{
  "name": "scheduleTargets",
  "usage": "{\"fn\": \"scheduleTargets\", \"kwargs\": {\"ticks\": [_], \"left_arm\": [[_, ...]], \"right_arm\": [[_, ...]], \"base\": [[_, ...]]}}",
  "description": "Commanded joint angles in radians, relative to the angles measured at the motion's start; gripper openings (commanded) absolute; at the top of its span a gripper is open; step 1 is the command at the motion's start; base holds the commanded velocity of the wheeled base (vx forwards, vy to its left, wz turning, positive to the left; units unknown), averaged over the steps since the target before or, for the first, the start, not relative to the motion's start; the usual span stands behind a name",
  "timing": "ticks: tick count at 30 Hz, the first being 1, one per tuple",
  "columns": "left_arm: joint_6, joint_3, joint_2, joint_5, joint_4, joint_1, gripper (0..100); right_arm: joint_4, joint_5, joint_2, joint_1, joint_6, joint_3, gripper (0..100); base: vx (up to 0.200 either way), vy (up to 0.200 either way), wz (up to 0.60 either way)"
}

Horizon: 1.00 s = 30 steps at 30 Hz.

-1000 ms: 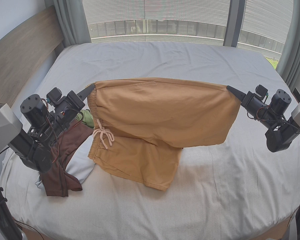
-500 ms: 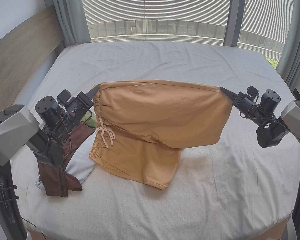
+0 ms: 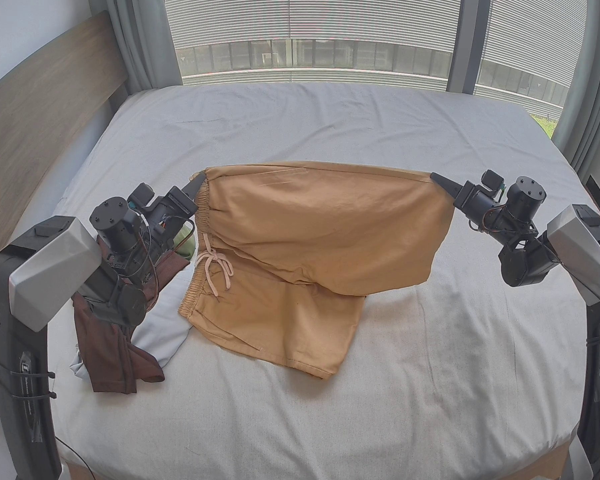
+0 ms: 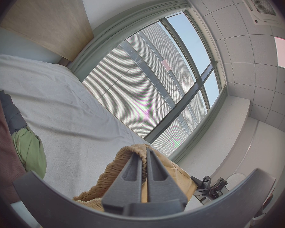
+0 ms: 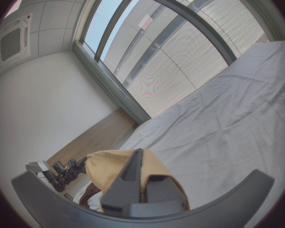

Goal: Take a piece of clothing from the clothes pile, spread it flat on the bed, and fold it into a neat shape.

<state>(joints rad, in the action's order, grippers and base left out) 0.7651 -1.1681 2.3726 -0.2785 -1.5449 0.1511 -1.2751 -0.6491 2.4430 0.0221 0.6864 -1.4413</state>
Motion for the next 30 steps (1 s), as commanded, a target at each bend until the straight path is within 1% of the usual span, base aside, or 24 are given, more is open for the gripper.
{"fn": "scheduleTargets", "kwargs": {"ticks": [1, 11, 22, 23, 24, 25, 30], "left_arm": [[0.002, -0.039, 0.034, 0.01, 0.002, 0.001, 0], [0.005, -0.07, 0.039, 0.01, 0.008, -0.001, 0], [0.005, -0.091, 0.062, 0.01, 0.016, -0.005, 0], [0.005, -0.091, 0.065, 0.01, 0.016, -0.005, 0], [0.005, -0.093, 0.066, 0.01, 0.016, -0.005, 0], [0.005, -0.094, 0.066, 0.01, 0.016, -0.005, 100], [0.005, -0.15, 0.079, 0.01, 0.051, -0.008, 100]], "right_arm": [[0.02, 0.003, 0.056, 0.001, -0.001, -0.067, 0], [0.059, 0.011, 0.09, 0.001, -0.001, -0.142, 0], [0.086, 0.011, 0.099, 0.001, -0.001, -0.183, 0], [0.089, 0.011, 0.099, 0.002, -0.001, -0.188, 100], [0.095, 0.011, 0.099, 0.002, -0.001, -0.194, 100], [0.099, 0.011, 0.1, 0.002, -0.001, -0.199, 100], [0.108, 0.013, 0.122, 0.004, -0.001, -0.248, 100]], "base": [[0.0, 0.0, 0.0], [0.0, 0.0, 0.0], [0.0, 0.0, 0.0], [0.0, 0.0, 0.0], [0.0, 0.0, 0.0], [0.0, 0.0, 0.0], [0.0, 0.0, 0.0]]}}
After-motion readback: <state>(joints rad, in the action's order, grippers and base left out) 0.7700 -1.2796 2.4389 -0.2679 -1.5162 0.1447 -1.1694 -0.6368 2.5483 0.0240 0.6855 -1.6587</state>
